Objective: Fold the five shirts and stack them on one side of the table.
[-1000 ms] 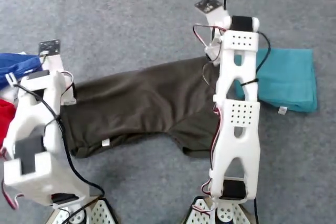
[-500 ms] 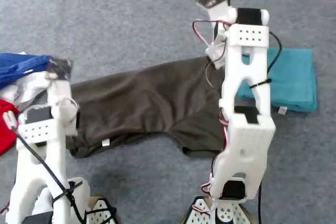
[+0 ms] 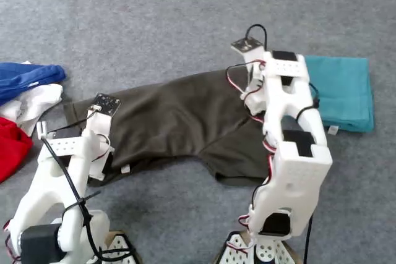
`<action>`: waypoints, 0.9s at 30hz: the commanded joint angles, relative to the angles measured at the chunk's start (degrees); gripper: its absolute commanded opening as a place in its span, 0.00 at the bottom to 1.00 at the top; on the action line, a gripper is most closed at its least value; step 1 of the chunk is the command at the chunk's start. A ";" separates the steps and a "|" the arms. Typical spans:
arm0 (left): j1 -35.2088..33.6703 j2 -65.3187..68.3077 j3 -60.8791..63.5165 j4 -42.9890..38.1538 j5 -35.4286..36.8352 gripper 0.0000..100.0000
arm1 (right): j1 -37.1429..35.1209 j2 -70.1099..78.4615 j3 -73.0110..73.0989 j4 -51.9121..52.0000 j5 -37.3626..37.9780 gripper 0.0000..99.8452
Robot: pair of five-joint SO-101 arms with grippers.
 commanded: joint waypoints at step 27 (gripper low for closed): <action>-1.36 -26.02 11.56 -3.78 1.32 0.03 | 0.09 -14.29 8.57 6.24 5.10 0.01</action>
